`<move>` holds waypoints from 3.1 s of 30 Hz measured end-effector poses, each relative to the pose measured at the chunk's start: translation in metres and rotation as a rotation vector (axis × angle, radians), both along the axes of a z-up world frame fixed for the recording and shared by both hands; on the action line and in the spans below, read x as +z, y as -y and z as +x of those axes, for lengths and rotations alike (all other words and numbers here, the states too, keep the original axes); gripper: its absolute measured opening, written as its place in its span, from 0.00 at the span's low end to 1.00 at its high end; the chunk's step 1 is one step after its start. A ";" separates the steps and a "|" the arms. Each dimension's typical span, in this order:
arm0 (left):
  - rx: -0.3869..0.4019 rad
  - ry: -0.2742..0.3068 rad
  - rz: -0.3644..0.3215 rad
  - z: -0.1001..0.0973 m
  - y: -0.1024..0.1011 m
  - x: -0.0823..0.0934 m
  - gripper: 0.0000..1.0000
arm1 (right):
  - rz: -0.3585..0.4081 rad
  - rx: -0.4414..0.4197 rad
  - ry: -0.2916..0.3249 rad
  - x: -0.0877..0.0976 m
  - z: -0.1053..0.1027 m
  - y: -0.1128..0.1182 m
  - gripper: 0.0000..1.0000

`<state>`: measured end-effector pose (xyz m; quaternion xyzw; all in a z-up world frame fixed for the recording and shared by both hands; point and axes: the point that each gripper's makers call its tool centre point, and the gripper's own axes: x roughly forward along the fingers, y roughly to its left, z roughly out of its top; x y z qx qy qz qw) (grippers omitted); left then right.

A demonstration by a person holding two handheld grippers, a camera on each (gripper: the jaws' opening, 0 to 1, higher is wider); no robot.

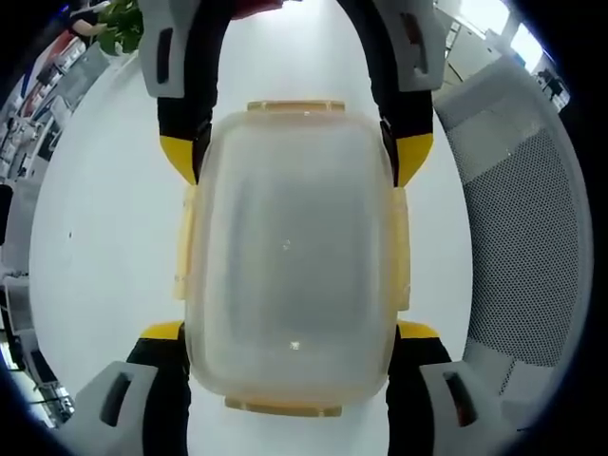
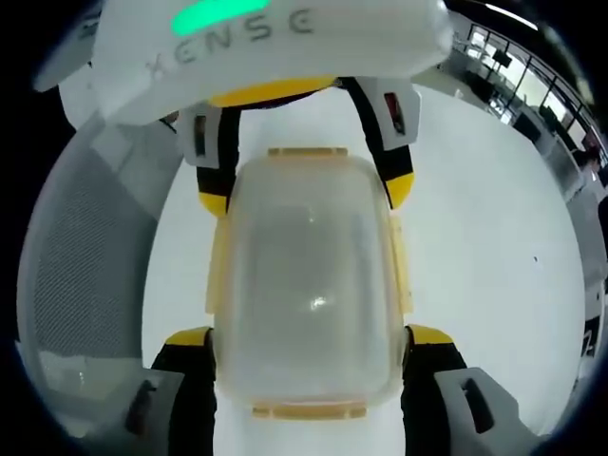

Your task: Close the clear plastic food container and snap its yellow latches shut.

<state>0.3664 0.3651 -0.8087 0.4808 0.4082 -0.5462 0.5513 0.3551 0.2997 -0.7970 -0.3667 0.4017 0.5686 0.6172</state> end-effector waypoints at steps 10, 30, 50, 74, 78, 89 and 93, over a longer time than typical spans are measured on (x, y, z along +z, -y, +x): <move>0.001 -0.001 -0.005 0.010 0.000 0.000 0.86 | 0.000 0.000 -0.001 0.000 0.010 0.001 0.81; 0.001 -0.003 -0.014 0.036 0.003 0.001 0.87 | 0.016 -0.009 -0.002 0.000 0.036 0.003 0.81; 0.005 -0.005 -0.014 0.053 0.005 0.000 0.87 | 0.010 -0.012 -0.002 -0.001 0.052 0.005 0.82; 0.012 -0.007 -0.023 0.075 0.003 0.000 0.87 | 0.004 -0.018 -0.001 -0.001 0.075 0.002 0.82; 0.013 -0.007 -0.020 0.077 0.003 0.000 0.87 | 0.012 -0.020 -0.001 -0.001 0.078 0.002 0.82; 0.007 -0.006 -0.015 0.087 0.003 0.000 0.87 | 0.014 -0.029 -0.001 -0.001 0.086 0.001 0.82; 0.007 -0.004 -0.012 0.086 0.003 0.000 0.87 | 0.013 -0.028 -0.001 -0.001 0.086 0.002 0.82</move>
